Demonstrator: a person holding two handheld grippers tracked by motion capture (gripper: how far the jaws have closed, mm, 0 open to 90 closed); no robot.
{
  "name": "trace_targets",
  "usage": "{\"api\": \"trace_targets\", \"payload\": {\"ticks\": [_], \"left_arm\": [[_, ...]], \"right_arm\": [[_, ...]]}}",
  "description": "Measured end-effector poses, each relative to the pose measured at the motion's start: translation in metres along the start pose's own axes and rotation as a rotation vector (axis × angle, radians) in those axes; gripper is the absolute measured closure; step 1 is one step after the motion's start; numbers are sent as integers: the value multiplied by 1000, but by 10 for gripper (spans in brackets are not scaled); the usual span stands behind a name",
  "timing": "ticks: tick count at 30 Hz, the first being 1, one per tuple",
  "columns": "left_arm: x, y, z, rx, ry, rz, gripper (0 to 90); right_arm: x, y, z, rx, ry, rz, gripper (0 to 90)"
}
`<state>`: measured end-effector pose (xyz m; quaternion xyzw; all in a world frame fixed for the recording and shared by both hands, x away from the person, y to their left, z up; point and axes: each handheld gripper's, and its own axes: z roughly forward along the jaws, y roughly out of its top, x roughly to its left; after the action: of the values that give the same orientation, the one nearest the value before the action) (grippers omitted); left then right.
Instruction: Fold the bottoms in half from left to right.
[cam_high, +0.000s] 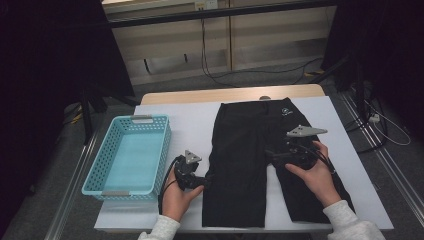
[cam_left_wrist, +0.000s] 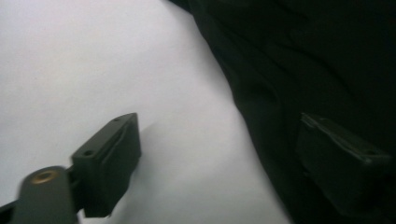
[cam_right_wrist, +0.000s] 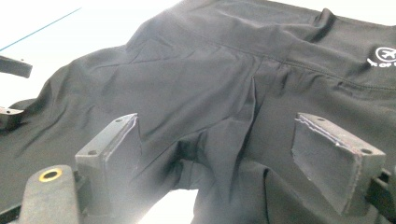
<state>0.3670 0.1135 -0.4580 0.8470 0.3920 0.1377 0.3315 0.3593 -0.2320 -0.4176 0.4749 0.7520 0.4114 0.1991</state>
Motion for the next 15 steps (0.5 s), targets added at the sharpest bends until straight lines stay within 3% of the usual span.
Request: {"api": "trace_targets", "payload": {"ticks": [7, 15], "left_arm": [[-5, 2, 1, 0, 15, -23, 210], [-12, 3, -2, 5, 3, -26, 366]], "right_arm": [[2, 0, 1, 7, -6, -11, 160], [3, -1, 4, 13, -6, -12, 161]]}}
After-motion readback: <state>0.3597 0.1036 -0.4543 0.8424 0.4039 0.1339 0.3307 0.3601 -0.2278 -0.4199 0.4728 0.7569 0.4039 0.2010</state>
